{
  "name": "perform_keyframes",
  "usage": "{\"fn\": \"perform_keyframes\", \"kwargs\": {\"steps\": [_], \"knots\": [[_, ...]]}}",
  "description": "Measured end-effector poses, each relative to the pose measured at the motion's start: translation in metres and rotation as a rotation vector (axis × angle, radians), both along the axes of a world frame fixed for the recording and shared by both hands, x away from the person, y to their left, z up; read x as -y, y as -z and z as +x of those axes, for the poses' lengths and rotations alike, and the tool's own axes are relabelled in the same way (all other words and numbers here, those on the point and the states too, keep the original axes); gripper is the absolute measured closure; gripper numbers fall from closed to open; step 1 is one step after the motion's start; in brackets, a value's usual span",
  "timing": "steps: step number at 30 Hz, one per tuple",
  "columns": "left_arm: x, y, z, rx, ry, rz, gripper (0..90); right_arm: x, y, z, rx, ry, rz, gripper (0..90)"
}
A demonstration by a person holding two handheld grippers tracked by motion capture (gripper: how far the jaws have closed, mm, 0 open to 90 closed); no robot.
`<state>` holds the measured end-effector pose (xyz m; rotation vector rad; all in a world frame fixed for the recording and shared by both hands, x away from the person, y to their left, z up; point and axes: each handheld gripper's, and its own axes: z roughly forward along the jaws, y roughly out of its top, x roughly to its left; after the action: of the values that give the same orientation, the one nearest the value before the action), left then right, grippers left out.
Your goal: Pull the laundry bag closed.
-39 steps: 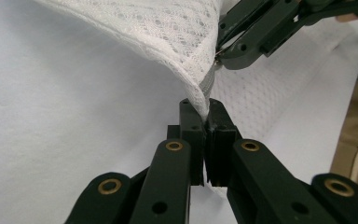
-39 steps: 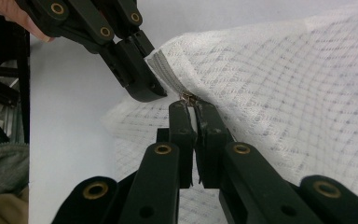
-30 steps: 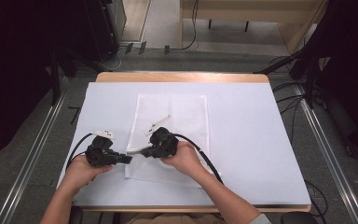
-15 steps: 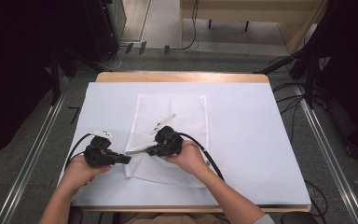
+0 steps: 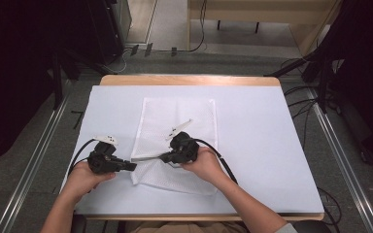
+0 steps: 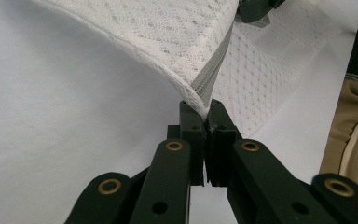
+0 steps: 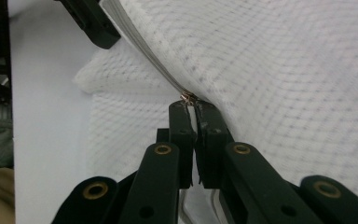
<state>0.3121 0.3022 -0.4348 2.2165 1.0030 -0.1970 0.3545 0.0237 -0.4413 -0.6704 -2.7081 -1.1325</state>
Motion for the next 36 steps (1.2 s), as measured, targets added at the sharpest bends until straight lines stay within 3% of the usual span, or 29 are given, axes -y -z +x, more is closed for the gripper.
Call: {"fn": "perform_keyframes", "kwargs": {"steps": [6,36], "knots": [[-0.001,0.0,0.0,-0.006,0.002,-0.009,88.5,0.003,0.0,-0.003,0.022,0.004,0.002,88.3],[-0.005,0.001,-0.002,-0.02,0.002,-0.017,88.5,0.038,0.006,0.003,-0.009,0.053,-0.014,88.3]]}}
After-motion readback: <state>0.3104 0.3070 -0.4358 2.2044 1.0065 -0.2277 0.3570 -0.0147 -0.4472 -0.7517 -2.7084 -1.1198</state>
